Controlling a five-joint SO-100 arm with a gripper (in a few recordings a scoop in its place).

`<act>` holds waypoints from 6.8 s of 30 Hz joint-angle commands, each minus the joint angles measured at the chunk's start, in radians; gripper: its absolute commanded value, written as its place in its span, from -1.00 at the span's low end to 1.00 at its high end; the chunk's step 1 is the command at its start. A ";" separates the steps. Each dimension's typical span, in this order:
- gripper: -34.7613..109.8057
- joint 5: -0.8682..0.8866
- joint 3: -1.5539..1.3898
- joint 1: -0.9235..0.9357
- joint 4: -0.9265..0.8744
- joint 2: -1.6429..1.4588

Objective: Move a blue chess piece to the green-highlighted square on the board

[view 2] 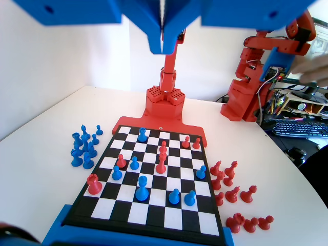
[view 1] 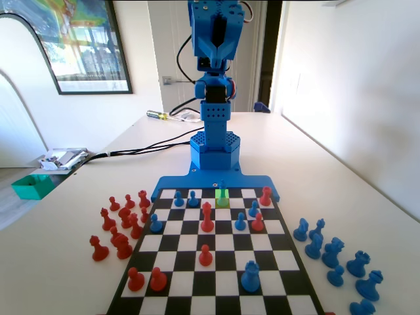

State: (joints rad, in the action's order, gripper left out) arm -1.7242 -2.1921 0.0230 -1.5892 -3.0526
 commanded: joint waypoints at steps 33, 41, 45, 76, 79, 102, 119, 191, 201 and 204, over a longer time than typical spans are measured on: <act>-0.48 -0.247 0.351 -0.038 -0.133 0.324; -0.50 -0.388 0.388 0.000 0.000 0.597; -0.51 -0.535 0.380 0.029 0.057 0.741; -0.34 -0.920 -0.020 -0.137 0.213 1.108; -0.33 -0.934 -0.061 -0.129 0.264 1.108; -0.32 -0.994 -0.186 -0.080 0.540 1.221; -0.32 -0.994 -0.250 -0.077 0.696 1.289; -0.51 -0.977 -0.353 -0.110 0.667 1.144; -0.51 -0.983 -0.428 -0.120 0.756 1.144; -0.51 -0.985 -0.434 -0.117 0.767 1.144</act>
State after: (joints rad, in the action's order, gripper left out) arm -2.6998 -2.6231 -0.0798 -0.8314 -1.8592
